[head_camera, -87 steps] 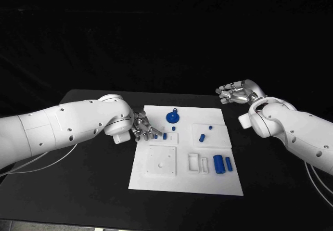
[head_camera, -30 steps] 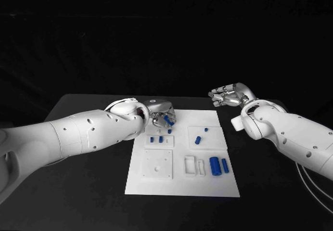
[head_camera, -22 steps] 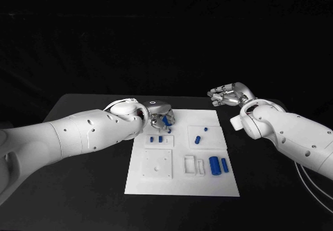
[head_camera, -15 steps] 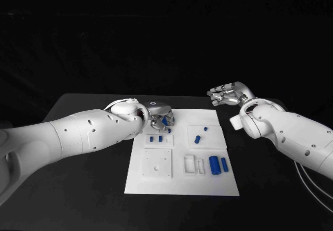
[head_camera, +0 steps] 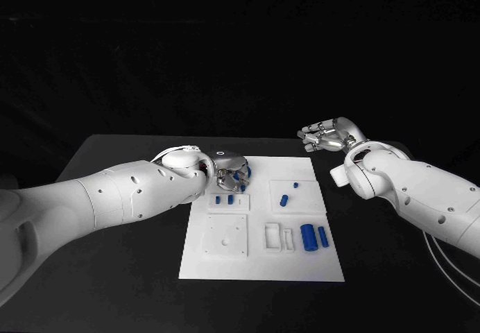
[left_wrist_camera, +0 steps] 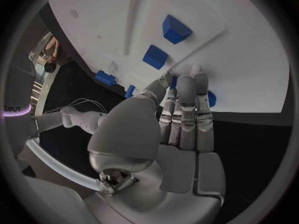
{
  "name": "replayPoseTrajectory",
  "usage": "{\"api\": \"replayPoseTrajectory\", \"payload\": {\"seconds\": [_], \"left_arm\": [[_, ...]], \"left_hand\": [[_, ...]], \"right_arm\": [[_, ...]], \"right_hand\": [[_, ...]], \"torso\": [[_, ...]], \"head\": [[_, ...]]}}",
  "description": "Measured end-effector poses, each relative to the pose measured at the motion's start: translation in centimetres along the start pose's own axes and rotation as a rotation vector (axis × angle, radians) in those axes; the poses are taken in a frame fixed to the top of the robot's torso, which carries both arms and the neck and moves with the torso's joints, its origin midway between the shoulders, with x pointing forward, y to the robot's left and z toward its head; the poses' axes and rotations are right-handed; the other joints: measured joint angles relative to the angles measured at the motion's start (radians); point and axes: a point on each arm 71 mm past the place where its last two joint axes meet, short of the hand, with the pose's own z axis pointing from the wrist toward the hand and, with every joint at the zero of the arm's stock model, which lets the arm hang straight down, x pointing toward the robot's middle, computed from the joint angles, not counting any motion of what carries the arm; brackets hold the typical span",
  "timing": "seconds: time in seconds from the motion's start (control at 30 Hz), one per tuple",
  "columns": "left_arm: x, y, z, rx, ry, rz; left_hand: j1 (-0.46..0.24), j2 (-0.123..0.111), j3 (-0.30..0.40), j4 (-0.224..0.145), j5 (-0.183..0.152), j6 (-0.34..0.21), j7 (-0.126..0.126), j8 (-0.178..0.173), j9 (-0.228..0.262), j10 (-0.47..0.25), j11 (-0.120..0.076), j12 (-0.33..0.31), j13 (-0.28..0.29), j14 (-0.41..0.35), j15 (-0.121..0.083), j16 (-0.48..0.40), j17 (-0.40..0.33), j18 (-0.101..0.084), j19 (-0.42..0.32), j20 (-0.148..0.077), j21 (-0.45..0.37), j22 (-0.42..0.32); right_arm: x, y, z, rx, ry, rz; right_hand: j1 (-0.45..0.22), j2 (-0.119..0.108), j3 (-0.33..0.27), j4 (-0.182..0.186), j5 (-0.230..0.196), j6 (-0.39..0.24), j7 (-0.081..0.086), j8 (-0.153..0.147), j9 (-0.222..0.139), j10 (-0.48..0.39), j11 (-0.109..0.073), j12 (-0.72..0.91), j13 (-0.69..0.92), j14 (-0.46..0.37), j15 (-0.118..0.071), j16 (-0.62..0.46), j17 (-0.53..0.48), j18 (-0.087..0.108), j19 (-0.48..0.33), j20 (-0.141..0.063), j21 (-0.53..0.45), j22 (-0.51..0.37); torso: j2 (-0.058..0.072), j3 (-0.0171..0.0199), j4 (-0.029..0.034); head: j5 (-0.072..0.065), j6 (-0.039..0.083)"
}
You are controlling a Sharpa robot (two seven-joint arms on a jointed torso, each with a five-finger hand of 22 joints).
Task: Assemble the parts on the task board
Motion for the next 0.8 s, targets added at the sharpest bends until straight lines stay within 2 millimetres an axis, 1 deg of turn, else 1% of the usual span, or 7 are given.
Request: {"api": "replayPoseTrajectory", "payload": {"seconds": [0.07,0.23,0.5,0.6,0.67,0.73,0.8], "left_arm": [[0.04,0.03,0.0,-0.001,0.0,0.0],[0.08,0.09,0.04,-0.001,0.0,0.001],[0.13,0.19,0.16,-0.005,0.0,0.003],[0.14,0.17,0.21,-0.005,0.001,0.003],[0.13,0.17,0.24,-0.005,0.001,0.003],[0.13,0.16,0.26,-0.004,0.002,0.003],[0.14,0.12,0.29,-0.003,0.002,0.002]], "left_hand": [[0.0,0.0,0.009,0.0,0.0,0.0,0.0,0.0,0.0,0.002,-0.002,0.0,0.0,0.004,-0.004,0.003,-0.001,0.0,0.0,0.0,0.004,0.0],[-0.002,0.002,0.029,0.004,0.0,0.0,0.0,0.0,0.0,0.004,-0.004,0.0,0.0,0.004,-0.004,0.003,-0.002,0.0,0.0,0.0,0.012,0.001],[-0.004,0.004,0.055,0.015,0.0,-0.003,-0.003,0.0,0.0,0.004,-0.004,0.0,0.0,0.004,-0.004,0.002,-0.003,0.0,-0.004,-0.004,0.03,0.0],[-0.004,0.004,0.059,0.018,0.0,-0.003,-0.003,0.0,0.0,0.008,-0.008,0.0,0.0,0.007,-0.007,0.002,-0.003,0.0,-0.004,-0.004,0.03,0.0],[-0.004,0.004,0.06,0.019,0.0,-0.003,-0.003,0.0,0.0,0.014,-0.014,0.0,0.0,0.009,-0.009,0.002,-0.003,0.0,-0.004,-0.004,0.035,0.0],[-0.004,0.004,0.063,0.023,-0.001,0.001,-0.007,0.0,0.0,0.023,-0.016,0.0,0.0,0.009,-0.009,0.004,-0.003,0.0,-0.008,-0.007,0.035,0.0],[-0.004,0.004,0.065,0.025,-0.006,0.002,-0.007,0.0,0.0,0.033,-0.018,0.0,0.0,0.014,-0.014,0.007,-0.003,-0.001,-0.003,-0.012,0.044,0.0]], "right_arm": [[0.01,0.02,0.0,0.0,0.0,0.0],[0.02,0.05,-0.02,-0.001,0.001,0.0],[0.08,0.09,-0.01,-0.002,0.002,0.001],[0.1,0.1,0.0,-0.002,0.002,0.001],[0.12,0.1,0.0,-0.003,0.003,0.002],[0.13,0.11,0.0,-0.003,0.003,0.002],[0.14,0.11,0.01,-0.003,0.003,0.002]], "right_hand": [[0.0,0.0,0.0,0.0,0.0,0.0,0.0,0.0,0.0,0.0,0.0,0.0,0.0,0.0,0.0,0.0,0.0,0.0,0.0,0.0,0.0,0.0],[0.0,0.0,0.0,0.0,0.0,0.0,0.0,0.0,0.0,0.0,0.0,0.0,0.0,0.0,0.0,0.0,0.0,0.0,0.0,0.0,0.0,0.0],[0.0,0.0,0.0,0.0,0.0,0.0,0.0,0.0,0.0,0.0,0.0,0.0,0.0,0.0,0.0,0.0,0.0,0.0,0.0,0.0,0.0,0.0],[0.0,0.0,0.0,0.0,0.0,0.0,0.0,0.0,0.0,0.0,0.0,0.0,0.0,0.0,0.0,0.0,0.0,0.0,0.0,0.0,0.0,0.0],[0.0,0.0,0.0,0.0,0.0,0.0,0.0,0.0,0.0,0.0,0.0,0.0,0.0,0.0,0.0,0.0,0.0,0.0,0.0,0.0,0.0,0.0],[0.0,0.0,0.0,0.0,0.0,0.0,0.0,0.0,0.0,0.0,0.0,0.0,0.0,0.0,0.0,0.0,0.0,0.0,0.0,0.0,0.0,0.0],[0.0,0.0,0.0,0.0,0.0,0.0,0.0,0.0,0.0,0.0,0.0,0.0,0.0,0.0,0.0,0.0,0.0,0.0,0.0,0.0,0.0,0.0]], "torso": [[0.0,0.0001,-0.0001],[0.0,0.0003,0.0],[-0.001,0.001,0.0012],[-0.001,0.0013,0.0017],[-0.001,0.0012,0.0018],[-0.001,0.0011,0.0019],[-0.001,0.0007,0.002]], "head": [[-0.001,0.0],[-0.006,-0.002],[-0.007,-0.004],[-0.007,-0.006],[-0.007,-0.008],[-0.007,-0.008],[-0.008,-0.009]]}}
